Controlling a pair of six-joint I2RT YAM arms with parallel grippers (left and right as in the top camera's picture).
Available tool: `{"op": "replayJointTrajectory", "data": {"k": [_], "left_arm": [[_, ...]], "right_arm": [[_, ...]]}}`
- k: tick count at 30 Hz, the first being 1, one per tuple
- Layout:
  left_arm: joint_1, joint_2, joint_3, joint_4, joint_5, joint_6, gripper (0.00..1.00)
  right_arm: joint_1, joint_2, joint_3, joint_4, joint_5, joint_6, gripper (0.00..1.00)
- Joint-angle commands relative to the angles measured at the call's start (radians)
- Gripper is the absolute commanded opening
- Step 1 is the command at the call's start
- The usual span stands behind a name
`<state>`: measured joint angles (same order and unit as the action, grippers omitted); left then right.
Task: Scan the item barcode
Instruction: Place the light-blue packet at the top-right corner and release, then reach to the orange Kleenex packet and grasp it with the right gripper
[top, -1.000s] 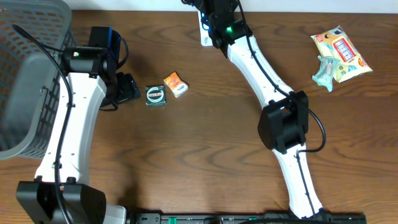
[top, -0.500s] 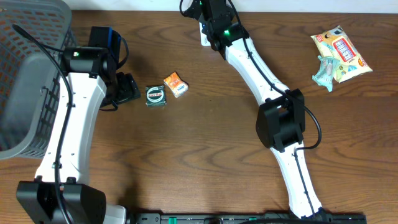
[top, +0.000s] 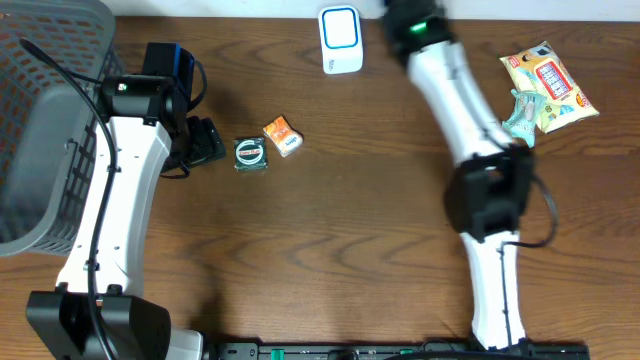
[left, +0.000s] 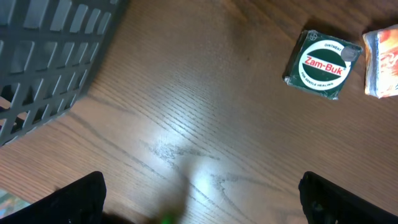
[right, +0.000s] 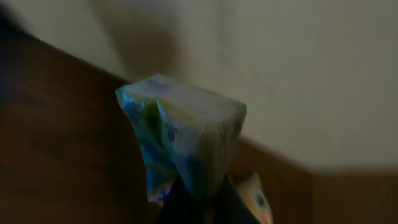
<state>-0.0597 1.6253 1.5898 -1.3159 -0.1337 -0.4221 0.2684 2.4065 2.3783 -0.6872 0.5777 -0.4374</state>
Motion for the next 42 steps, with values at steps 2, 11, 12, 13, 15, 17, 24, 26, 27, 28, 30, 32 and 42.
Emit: {"op": "replayJointTrajectory", "data": {"k": [2,11,12,13,15,17,24,26,27,28,30,32,42], "left_arm": [[0.003,0.006,-0.002,-0.004,-0.009,-0.006,0.98],[0.003,0.006,-0.002,-0.004,-0.009,-0.006,0.98],[0.003,0.006,-0.002,-0.004,-0.009,-0.006,0.98],[0.003,0.006,-0.002,-0.004,-0.009,-0.006,0.97],[0.003,0.006,-0.002,-0.004,-0.009,-0.006,0.98],[0.003,0.006,-0.002,-0.004,-0.009,-0.006,0.98],[0.003,0.006,-0.002,-0.004,-0.009,-0.006,0.98],[0.003,0.006,-0.002,-0.004,-0.009,-0.006,0.97],[0.003,0.006,-0.002,-0.004,-0.009,-0.006,0.98],[0.003,0.006,-0.002,-0.004,-0.009,-0.006,0.98],[0.003,0.006,-0.002,-0.004,-0.009,-0.006,0.98],[0.003,0.006,-0.002,-0.004,-0.009,-0.006,0.97],[0.003,0.006,-0.002,-0.004,-0.009,-0.006,0.98]], "right_arm": [[-0.150,-0.088,0.002,-0.161,0.044,0.235,0.01],[-0.369,-0.070,0.002,-0.416,-0.036,0.298,0.01],[-0.385,-0.068,0.002,-0.422,-0.039,0.317,0.01],[-0.400,-0.067,0.002,-0.428,-0.039,0.337,0.03],[-0.430,-0.066,0.001,-0.438,-0.039,0.375,0.13],[-0.454,-0.065,-0.002,-0.444,-0.047,0.397,0.23],[-0.494,-0.065,-0.038,-0.444,-0.214,0.399,0.87],[-0.494,-0.065,-0.051,-0.444,-0.275,0.399,0.89],[-0.491,-0.065,-0.054,-0.446,-0.312,0.399,0.92],[-0.489,-0.065,-0.054,-0.447,-0.339,0.399,0.93],[-0.478,-0.071,-0.053,-0.446,-0.393,0.399,0.99],[-0.458,-0.085,-0.047,-0.447,-0.454,0.399,0.99],[-0.312,-0.182,-0.032,-0.347,-1.244,0.470,0.99]]}}
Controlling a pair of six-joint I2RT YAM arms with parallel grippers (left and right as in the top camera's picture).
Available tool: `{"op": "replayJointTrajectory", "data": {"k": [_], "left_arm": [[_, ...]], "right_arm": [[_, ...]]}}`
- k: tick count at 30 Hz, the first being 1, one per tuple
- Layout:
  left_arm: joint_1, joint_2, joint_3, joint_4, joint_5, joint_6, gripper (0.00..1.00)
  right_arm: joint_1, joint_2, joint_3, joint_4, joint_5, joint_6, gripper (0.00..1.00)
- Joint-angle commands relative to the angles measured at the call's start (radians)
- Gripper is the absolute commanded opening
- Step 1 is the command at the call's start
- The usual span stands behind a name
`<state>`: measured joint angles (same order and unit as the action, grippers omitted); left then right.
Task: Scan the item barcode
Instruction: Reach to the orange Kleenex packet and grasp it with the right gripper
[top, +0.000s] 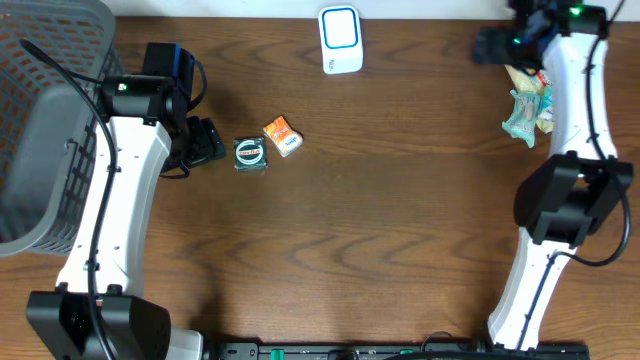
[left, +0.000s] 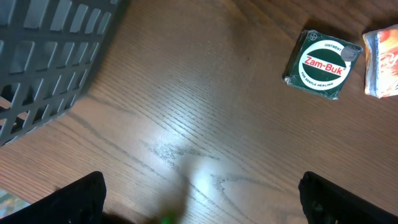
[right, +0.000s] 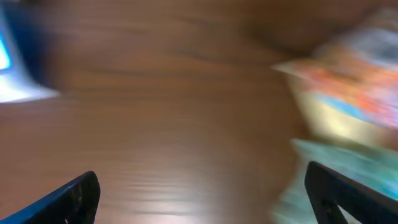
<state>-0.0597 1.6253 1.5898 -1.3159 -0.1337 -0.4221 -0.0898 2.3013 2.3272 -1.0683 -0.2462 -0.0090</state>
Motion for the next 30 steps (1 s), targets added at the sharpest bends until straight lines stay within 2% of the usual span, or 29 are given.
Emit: {"op": "replayJointTrajectory", "data": {"k": [1,4,9,11,19,23,30], "left_arm": [[0.003,0.006,-0.002,-0.004,-0.009,-0.006,0.97],[0.003,0.006,-0.002,-0.004,-0.009,-0.006,0.98],[0.003,0.006,-0.002,-0.004,-0.009,-0.006,0.97],[0.003,0.006,-0.002,-0.004,-0.009,-0.006,0.98],[0.003,0.006,-0.002,-0.004,-0.009,-0.006,0.98],[0.003,0.006,-0.002,-0.004,-0.009,-0.006,0.97],[0.003,0.006,-0.002,-0.004,-0.009,-0.006,0.98]], "right_arm": [[0.065,-0.076,0.019,0.059,-0.505,0.042,0.99],[0.143,-0.058,0.019,0.093,-0.555,0.040,0.90],[0.317,-0.003,0.017,0.080,-0.389,0.041,0.72],[0.389,0.027,0.015,0.081,-0.300,0.043,0.68],[0.612,0.131,0.015,0.108,0.085,0.170,0.64],[0.685,0.171,0.015,0.104,0.140,0.194,0.59],[0.763,0.240,0.015,0.114,0.196,0.240,0.56]]}}
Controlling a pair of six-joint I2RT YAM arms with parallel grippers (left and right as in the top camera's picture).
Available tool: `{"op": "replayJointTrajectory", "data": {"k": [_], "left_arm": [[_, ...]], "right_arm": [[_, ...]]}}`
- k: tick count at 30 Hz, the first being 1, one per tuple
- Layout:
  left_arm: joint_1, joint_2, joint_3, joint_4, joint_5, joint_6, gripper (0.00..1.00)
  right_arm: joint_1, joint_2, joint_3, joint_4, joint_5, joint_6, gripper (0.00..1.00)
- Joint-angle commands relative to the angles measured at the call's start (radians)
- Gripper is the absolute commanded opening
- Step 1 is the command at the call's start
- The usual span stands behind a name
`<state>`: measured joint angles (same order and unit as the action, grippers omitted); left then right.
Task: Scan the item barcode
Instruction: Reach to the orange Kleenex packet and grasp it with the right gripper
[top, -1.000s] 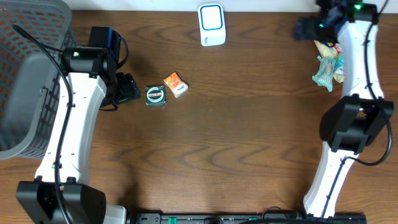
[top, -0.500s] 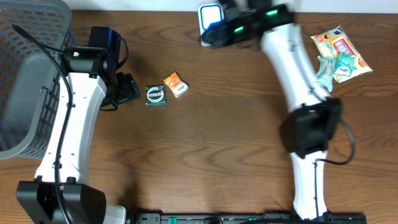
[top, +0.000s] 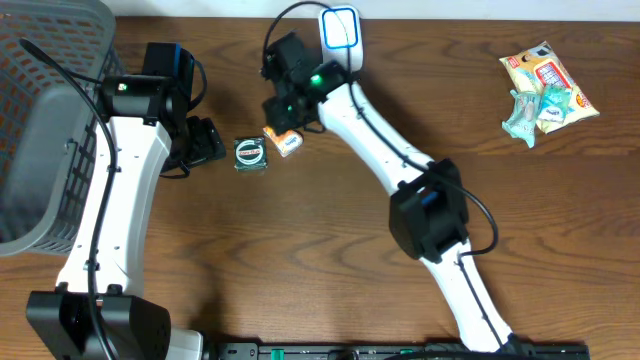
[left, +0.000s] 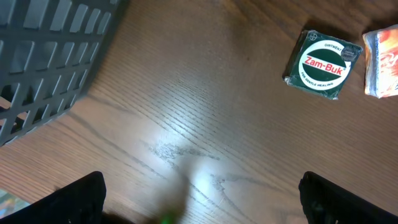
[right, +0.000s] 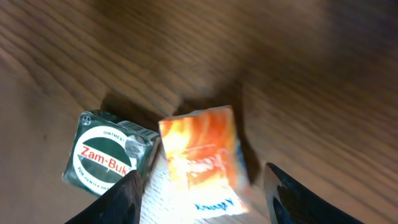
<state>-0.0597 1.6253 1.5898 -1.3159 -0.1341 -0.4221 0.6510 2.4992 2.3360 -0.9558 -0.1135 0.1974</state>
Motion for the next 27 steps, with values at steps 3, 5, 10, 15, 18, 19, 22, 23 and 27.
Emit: {"op": "replayJointTrajectory", "data": {"k": [3,5,10,15,18,19,22,23,27], "left_arm": [[0.003,0.006,-0.002,-0.004,-0.009,-0.006,0.98],[0.003,0.006,-0.002,-0.004,-0.009,-0.006,0.97],[0.003,0.006,-0.002,-0.004,-0.009,-0.006,0.98],[0.003,0.006,-0.002,-0.004,-0.009,-0.006,0.97],[0.003,0.006,-0.002,-0.004,-0.009,-0.006,0.98],[0.003,0.006,-0.002,-0.004,-0.009,-0.006,0.97],[0.003,0.006,-0.002,-0.004,-0.009,-0.006,0.98],[0.003,0.006,-0.002,-0.004,-0.009,-0.006,0.97],[0.003,0.006,-0.002,-0.004,-0.009,-0.006,0.97]], "right_arm": [[0.040,0.058,0.005,-0.003,0.071,0.032,0.57],[0.048,0.067,0.005,-0.012,0.071,0.020,0.56],[0.053,0.072,-0.003,-0.087,0.192,0.004,0.39],[0.048,0.072,-0.006,-0.232,0.385,0.004,0.25],[0.037,0.064,-0.006,-0.349,0.454,0.011,0.19],[0.034,0.061,-0.006,-0.388,0.471,0.024,0.17],[0.023,0.040,-0.005,-0.516,0.509,0.066,0.17],[0.021,0.030,-0.005,-0.557,0.516,0.072,0.19],[0.020,-0.004,-0.005,-0.726,0.582,0.129,0.28]]}}
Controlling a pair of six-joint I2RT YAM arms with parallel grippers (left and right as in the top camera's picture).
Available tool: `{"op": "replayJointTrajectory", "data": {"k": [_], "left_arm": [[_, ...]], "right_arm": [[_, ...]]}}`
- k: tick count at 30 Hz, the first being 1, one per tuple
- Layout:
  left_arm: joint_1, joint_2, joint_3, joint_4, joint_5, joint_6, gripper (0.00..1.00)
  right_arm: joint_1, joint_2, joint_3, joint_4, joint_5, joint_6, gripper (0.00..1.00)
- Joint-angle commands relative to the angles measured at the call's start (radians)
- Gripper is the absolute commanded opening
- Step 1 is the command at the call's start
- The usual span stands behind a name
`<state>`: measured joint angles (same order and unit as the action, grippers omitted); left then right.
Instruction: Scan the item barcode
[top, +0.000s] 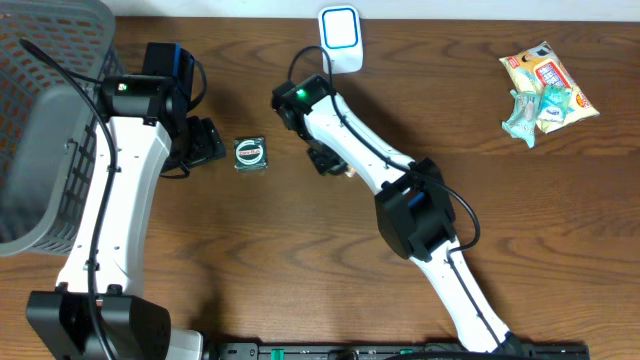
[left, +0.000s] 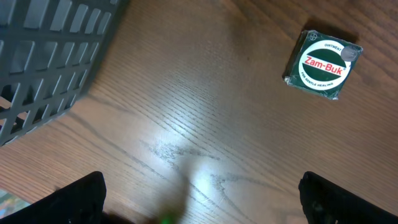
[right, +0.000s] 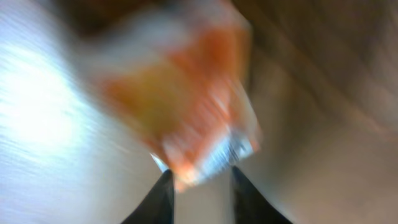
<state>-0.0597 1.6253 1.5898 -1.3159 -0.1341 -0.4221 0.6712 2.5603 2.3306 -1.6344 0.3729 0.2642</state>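
A small orange and white packet (right: 180, 106) shows blurred in the right wrist view, its lower end between the fingers of my right gripper (right: 202, 193), which is shut on it. In the overhead view that gripper (top: 328, 160) is at mid-table, right of the green Zam-Buk tin (top: 250, 153), and the packet is hidden under it. The white and blue scanner (top: 341, 38) stands at the back edge. My left gripper (left: 202, 199) is open over bare wood, left of the tin (left: 322, 64).
A grey mesh basket (top: 45, 120) fills the far left, and its wall (left: 50, 56) shows in the left wrist view. Snack packets (top: 545, 85) lie in a pile at the back right.
My right gripper was open above the orange packet beside the tin. Now it is shut on the packet, a little to the right and nearer, and the spot beside the tin is bare.
My right gripper first held a blue-green packet up near the pile at the back right. Then it was open there, with that packet on the pile. Then it was open over the orange packet by the tin, and now holds it. The left arm stayed still.
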Motion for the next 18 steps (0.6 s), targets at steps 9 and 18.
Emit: {"op": "replayJointTrajectory", "data": {"k": [9,18], "left_arm": [[0.003,0.006,-0.002,-0.004,-0.009,-0.006,0.97],[0.003,0.006,-0.002,-0.004,-0.009,-0.006,0.98]], "right_arm": [[0.007,-0.132,0.000,-0.042,0.032,0.142,0.37],[-0.112,-0.245,-0.001,0.184,-0.465,0.183,0.42]]}}
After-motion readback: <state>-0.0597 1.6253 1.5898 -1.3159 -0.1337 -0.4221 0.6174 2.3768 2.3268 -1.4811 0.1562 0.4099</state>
